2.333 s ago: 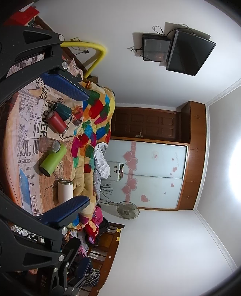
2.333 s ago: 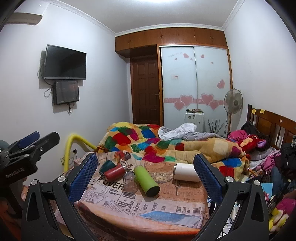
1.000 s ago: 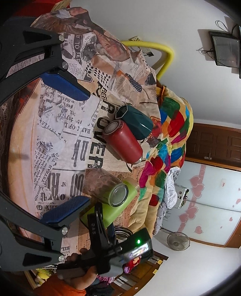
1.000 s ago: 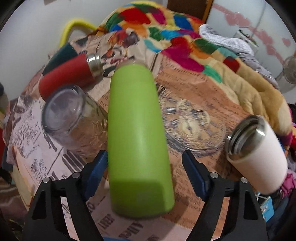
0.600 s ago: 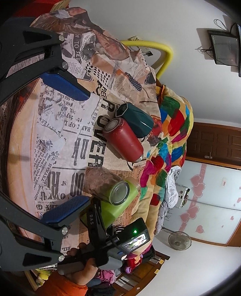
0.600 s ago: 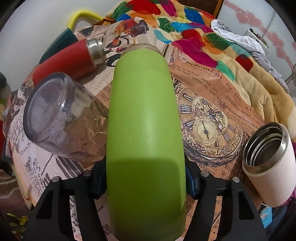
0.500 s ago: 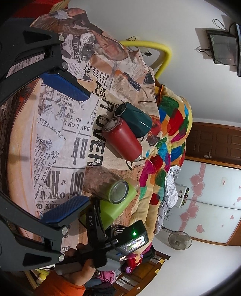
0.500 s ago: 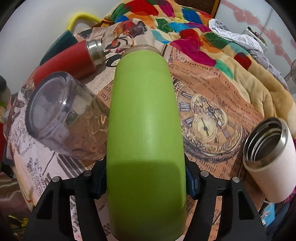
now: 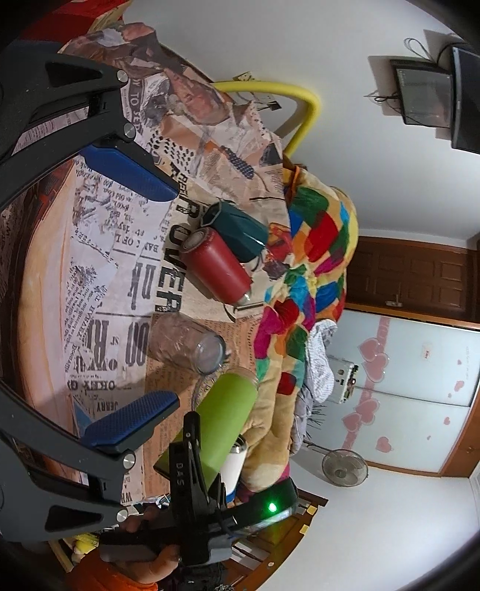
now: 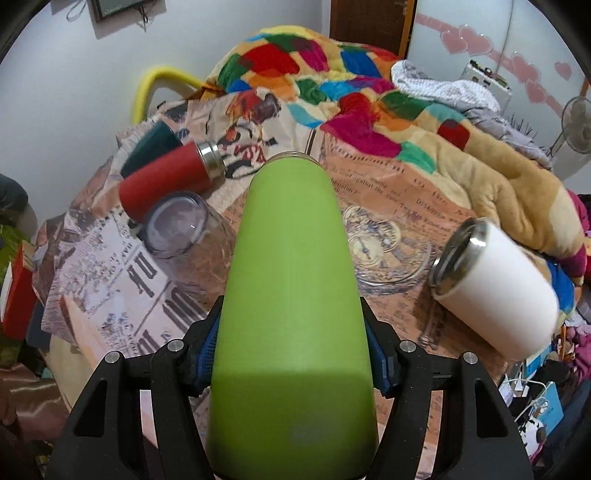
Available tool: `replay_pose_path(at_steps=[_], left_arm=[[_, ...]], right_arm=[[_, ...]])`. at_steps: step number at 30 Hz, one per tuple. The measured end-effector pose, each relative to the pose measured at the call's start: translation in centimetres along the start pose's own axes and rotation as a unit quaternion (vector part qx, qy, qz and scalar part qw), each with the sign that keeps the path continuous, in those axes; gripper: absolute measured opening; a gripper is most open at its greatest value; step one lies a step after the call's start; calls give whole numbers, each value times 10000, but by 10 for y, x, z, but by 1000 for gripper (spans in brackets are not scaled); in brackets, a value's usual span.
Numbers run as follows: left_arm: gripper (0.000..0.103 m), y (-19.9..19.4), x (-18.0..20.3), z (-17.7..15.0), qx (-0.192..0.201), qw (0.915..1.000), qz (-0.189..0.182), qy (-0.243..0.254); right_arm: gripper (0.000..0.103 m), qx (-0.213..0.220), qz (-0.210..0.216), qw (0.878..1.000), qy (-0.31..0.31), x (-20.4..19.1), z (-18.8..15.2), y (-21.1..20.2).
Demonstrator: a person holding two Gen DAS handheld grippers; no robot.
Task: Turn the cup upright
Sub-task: 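Lift the lime-green cup with the right gripper toward the left gripper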
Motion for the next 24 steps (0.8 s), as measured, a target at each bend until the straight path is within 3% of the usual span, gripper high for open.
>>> replay_pose_path(at_steps=[14,20,24], left_arm=[[103,-50,2,2,415,9991,110,5],[103,-59,-8,-3,444,9987,221,-94],[103,-56,-16,-8,351,9988,291,-158]], right_arm=[[62,1125,189,9919,-565,-43,-12,-93],[62,1185,426,9877,-929,-71,-20,-88],[62,996,620,9870,-1096,-88,-24,-61]])
Point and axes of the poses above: each gripper's, at about its wrist camera, not at the fingertips, and y roughly the way its jaws point, x to its right, z to its top, the point moved 5 cm from there along y, roughly the way its jaws point, and after that the axes turned 12 degrees about -x, right-handed, at the moved point
